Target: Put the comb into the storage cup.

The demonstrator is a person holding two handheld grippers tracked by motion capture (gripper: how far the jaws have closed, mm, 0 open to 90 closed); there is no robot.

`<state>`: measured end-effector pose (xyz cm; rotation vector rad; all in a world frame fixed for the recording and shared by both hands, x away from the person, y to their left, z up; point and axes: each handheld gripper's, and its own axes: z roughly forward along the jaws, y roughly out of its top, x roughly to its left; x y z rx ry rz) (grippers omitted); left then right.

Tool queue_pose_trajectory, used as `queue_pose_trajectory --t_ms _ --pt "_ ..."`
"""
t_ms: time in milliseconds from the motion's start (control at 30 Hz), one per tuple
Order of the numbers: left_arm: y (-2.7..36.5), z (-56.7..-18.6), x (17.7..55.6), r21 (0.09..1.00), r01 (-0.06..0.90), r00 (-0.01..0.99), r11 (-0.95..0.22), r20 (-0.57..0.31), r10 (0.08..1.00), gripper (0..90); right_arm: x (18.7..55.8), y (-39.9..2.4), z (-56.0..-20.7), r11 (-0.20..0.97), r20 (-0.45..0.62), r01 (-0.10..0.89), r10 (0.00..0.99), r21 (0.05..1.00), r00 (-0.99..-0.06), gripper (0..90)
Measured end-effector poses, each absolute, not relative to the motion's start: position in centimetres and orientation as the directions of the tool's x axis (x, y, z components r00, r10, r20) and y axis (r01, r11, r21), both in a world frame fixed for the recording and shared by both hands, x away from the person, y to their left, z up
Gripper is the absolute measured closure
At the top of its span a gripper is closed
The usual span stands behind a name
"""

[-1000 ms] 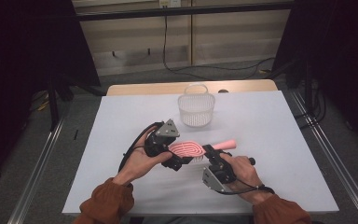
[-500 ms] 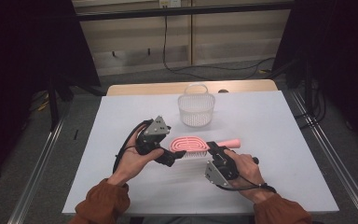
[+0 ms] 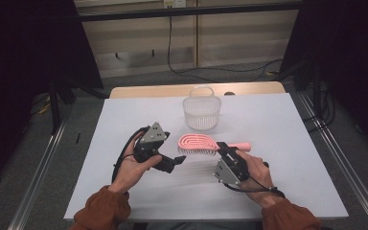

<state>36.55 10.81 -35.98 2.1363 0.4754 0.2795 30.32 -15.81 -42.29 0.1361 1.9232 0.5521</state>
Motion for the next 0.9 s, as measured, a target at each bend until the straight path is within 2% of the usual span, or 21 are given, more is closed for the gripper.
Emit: queue_pose_trajectory --t_ms 400,900 --pt "12.0 -37.3 36.3 0.855 0.238 0.875 -0.460 0.017 0.484 5.1 30.1 -16.5 -42.2 0.828 -0.771 -0.117 0.447 0.549 -0.454 81.7" --pt "12.6 -37.5 36.2 0.881 0.232 0.859 -0.411 0.013 0.512 4.7 30.4 -17.7 -41.7 0.669 -0.586 -0.046 0.614 0.742 -0.529 81.7"
